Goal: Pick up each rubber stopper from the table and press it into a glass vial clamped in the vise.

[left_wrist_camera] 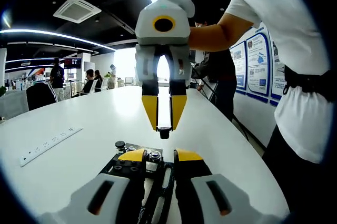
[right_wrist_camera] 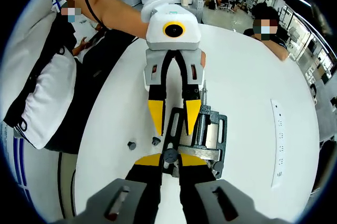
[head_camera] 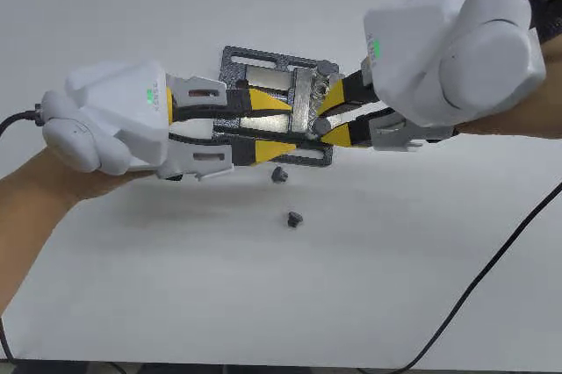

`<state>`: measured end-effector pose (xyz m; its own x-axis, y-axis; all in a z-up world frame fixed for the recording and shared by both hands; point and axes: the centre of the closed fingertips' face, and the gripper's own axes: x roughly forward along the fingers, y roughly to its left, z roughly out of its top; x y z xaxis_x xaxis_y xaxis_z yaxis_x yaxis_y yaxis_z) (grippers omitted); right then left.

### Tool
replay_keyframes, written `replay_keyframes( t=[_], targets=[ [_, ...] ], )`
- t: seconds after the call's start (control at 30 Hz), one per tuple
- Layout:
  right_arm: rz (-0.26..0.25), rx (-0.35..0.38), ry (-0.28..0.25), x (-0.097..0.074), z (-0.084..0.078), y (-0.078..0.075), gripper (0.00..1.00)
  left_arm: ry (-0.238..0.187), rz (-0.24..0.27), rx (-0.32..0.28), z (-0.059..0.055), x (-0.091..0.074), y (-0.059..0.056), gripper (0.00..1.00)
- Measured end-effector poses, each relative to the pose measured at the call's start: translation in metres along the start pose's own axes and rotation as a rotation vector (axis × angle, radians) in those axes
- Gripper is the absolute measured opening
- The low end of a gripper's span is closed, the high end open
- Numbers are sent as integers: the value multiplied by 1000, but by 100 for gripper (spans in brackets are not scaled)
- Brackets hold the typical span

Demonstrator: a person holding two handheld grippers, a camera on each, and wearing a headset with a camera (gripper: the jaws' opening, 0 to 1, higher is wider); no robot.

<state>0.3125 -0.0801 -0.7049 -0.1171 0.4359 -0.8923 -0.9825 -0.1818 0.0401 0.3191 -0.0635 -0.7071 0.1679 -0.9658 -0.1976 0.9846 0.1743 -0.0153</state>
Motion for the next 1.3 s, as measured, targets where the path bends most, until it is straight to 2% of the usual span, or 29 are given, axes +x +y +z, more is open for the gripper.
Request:
replay_keyframes(
  t=[0.17, 0.63, 1.3],
  targets=[
    [-11, 15, 13, -1, -5, -6, 11, 9, 2, 9, 0, -3, 6, 19],
    [-27, 49, 48, 1, -17, -18, 11, 19, -7, 23, -3, -6, 14, 20],
    [-52, 102, 95, 13, -37, -47, 11, 45, -13, 36, -13, -10, 28, 24]
  ],
)
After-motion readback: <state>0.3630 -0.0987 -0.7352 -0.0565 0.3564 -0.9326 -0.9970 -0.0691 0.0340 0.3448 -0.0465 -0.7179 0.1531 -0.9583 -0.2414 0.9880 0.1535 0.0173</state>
